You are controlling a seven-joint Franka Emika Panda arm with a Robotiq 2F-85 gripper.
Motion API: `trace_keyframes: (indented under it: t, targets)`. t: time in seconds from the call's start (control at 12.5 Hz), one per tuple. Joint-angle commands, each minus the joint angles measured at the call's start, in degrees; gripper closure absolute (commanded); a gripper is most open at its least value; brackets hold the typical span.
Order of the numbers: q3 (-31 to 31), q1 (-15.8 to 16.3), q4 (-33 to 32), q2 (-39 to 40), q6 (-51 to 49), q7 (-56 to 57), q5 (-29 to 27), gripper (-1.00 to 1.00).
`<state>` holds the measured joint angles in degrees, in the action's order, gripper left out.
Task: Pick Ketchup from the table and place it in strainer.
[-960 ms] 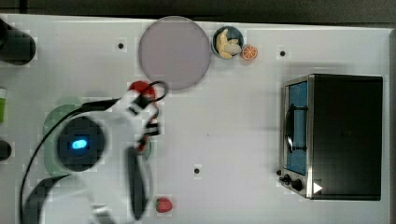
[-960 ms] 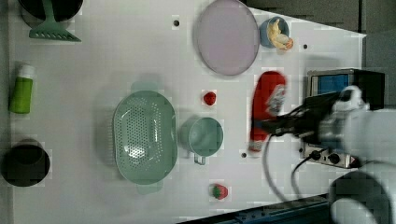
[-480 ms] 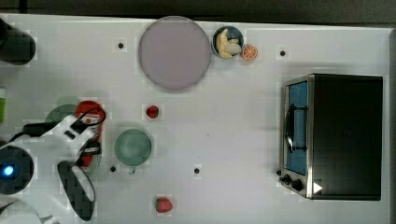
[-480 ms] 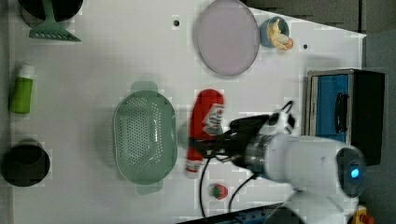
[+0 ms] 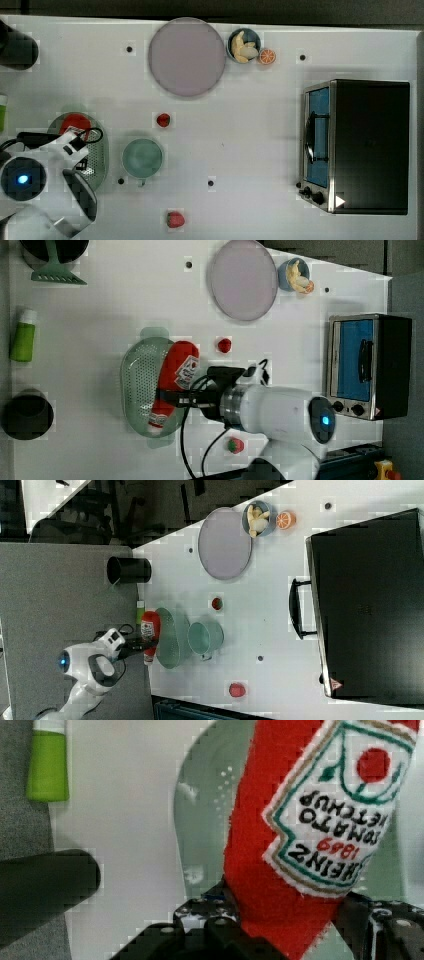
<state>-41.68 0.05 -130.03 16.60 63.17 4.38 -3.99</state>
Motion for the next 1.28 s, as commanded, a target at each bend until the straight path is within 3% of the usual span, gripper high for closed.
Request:
trace_keyframes:
  t: [0.08,0.16,0.48,0.72,0.96,1.28]
  targets:
    - [0.07,0.2,0.01,3.1,4.74,-5.36,1.08,-0.09]
    - [0.27,0.35,0.0,4.49,6.5,-5.36,1.44,-0.18]
    - [0.53,0.07,0.24,5.13,7.62,-5.37,1.46,-1.0]
    - [1.18,-2.37,0.22,0.18,5.4,-6.28,0.7,-1.0]
    - [2.18,-7.92,0.3,-7.01,-1.51,-6.28,0.7,-1.0]
    - [8.81,-14.2,2.48,-17.64,-15.4,-6.26,0.7,-1.0]
